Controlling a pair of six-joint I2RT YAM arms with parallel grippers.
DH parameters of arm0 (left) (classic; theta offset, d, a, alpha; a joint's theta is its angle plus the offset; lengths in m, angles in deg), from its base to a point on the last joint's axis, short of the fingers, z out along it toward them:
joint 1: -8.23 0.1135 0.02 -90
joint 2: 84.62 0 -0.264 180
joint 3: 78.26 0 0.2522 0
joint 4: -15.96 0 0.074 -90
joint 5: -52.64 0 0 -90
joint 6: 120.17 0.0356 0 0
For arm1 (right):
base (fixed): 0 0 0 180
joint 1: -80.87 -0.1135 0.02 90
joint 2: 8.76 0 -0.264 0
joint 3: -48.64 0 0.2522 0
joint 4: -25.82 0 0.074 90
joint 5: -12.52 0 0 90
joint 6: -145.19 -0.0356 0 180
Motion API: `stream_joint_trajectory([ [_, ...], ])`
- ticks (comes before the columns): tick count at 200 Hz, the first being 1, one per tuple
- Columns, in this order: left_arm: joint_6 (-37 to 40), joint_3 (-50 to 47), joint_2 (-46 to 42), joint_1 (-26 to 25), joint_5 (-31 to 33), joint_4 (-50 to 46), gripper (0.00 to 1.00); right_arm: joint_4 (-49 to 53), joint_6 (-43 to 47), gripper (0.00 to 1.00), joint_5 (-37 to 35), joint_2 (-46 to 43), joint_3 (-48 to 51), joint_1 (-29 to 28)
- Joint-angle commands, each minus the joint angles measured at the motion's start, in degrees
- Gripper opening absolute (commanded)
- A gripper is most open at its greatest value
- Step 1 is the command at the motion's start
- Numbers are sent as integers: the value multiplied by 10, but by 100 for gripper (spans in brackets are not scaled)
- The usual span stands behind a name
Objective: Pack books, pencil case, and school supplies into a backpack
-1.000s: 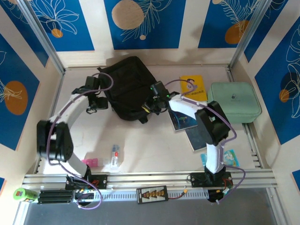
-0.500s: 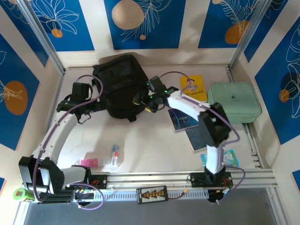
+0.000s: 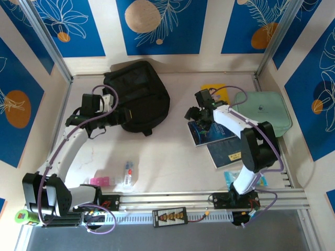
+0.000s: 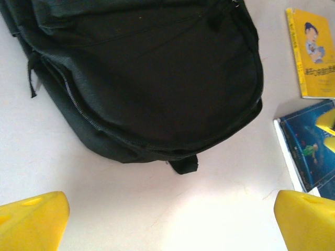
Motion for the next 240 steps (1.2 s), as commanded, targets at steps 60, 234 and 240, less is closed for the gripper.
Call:
stream_joint_trajectory([
  [60, -30, 22, 54, 0, -45, 34, 100, 21, 56, 78, -10, 102, -69, -2],
  [234, -50, 47, 104, -59, -38, 20, 100, -4, 74, 74, 147, -41, 80, -189],
  [240, -49, 50, 109, -70, -33, 18, 100, 3, 61, 74, 126, -57, 82, -188],
])
